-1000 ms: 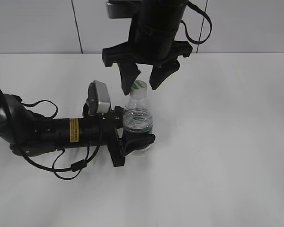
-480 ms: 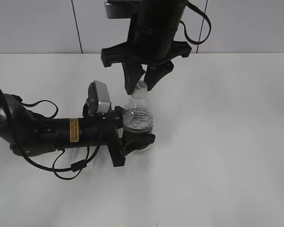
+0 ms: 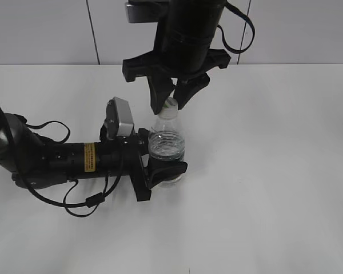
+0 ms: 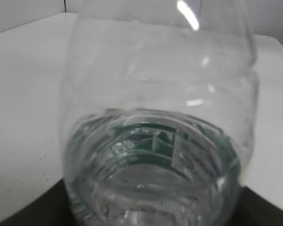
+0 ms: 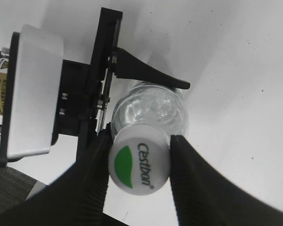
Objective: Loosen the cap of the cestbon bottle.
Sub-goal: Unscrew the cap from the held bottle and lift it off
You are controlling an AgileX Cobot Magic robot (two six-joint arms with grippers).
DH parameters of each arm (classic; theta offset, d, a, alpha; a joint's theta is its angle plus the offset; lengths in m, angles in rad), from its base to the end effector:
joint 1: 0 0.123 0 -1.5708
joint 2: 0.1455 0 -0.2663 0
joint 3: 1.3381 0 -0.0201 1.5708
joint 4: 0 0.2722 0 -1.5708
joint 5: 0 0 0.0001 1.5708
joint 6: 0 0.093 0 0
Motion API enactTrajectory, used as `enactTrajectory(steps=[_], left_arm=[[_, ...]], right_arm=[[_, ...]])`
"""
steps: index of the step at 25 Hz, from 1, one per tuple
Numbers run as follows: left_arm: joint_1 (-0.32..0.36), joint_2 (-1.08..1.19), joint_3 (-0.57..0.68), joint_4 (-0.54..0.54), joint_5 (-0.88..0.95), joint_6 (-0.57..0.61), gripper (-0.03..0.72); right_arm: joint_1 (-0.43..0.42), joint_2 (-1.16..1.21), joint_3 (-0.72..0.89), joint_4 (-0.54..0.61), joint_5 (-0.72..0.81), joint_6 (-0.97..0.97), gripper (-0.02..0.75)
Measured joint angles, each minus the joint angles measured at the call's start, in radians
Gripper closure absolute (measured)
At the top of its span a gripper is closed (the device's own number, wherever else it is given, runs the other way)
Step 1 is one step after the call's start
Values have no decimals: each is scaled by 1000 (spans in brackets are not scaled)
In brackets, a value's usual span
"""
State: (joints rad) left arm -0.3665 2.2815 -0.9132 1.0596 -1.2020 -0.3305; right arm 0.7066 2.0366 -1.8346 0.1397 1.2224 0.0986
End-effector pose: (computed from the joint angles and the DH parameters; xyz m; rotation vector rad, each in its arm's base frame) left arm 0.2982 -0.1955 0.0223 1.1374 1.5300 -1.0008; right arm 0.3321 0.2995 0.2402 -0.8412 2.8413 0.3231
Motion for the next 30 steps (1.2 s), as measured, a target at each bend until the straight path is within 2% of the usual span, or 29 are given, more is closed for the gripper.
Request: enactTrajectory(steps=[15, 30], left_arm=[[0, 0, 0, 0, 0, 0, 276], [0, 0, 0, 0, 2, 4, 276]], right_arm=[[0, 0, 0, 2, 0, -86, 439], [0, 0, 0, 10, -1, -541, 441]])
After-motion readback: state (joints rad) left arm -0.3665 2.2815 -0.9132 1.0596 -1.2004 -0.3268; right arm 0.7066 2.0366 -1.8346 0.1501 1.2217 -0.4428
